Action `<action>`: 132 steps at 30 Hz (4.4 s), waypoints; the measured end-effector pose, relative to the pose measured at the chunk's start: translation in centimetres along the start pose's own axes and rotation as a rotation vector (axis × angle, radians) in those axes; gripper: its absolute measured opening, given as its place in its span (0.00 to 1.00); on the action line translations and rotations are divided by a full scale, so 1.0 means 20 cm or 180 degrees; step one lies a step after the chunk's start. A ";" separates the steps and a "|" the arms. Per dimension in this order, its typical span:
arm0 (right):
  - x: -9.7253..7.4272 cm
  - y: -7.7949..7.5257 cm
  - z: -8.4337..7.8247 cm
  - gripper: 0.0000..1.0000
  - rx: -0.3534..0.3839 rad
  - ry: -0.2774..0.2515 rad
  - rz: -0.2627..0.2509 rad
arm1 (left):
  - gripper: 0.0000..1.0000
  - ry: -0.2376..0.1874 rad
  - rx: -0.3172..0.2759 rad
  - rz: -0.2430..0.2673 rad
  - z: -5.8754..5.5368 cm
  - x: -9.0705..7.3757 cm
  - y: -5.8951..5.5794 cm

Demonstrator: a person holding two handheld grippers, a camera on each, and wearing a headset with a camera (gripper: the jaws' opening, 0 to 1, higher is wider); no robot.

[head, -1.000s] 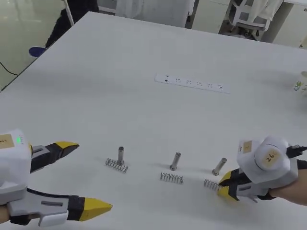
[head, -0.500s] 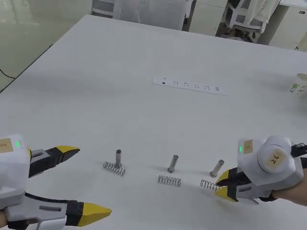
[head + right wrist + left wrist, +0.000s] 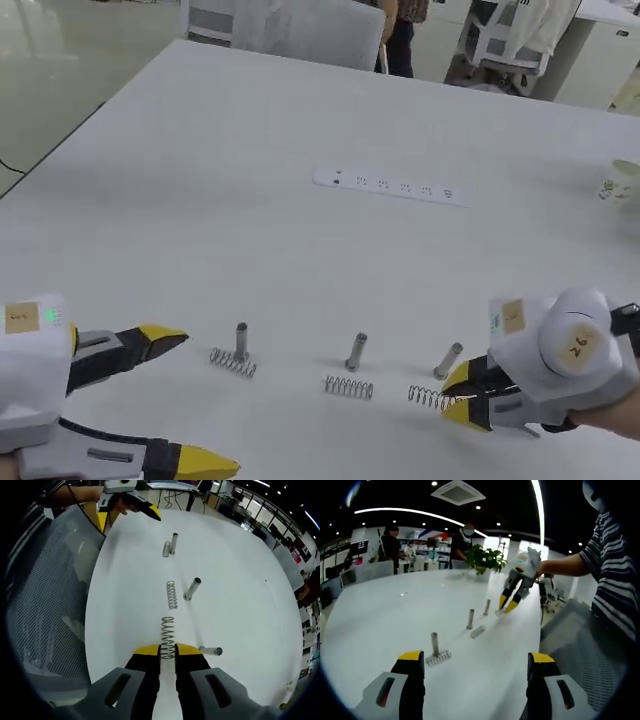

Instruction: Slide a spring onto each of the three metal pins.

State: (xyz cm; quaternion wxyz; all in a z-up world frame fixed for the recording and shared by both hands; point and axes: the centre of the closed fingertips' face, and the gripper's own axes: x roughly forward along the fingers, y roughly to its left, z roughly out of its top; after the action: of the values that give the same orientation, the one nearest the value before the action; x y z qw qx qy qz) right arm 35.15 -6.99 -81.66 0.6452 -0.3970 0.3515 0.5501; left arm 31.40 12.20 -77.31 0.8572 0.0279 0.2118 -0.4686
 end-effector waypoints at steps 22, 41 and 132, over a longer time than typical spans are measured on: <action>-0.02 0.12 0.12 0.08 -0.0210 -0.0088 0.0025 | 0.61 -0.0011 0.0113 -0.0584 0.06 0.23 -0.15; -0.03 0.17 0.20 0.08 -0.0227 -0.0171 0.0085 | 0.38 -0.0153 0.0210 -0.1002 0.13 0.42 -0.25; -0.03 0.24 0.25 0.08 -0.0135 -0.0498 0.0191 | 0.02 -0.0109 0.0561 -0.1646 0.14 0.53 -0.41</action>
State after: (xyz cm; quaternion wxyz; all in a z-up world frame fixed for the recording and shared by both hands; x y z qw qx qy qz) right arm 30.35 -2.30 -79.50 0.6454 -0.3556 0.3000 0.6059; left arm 30.60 -1.54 -77.68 0.7068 0.0395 0.1557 -0.6889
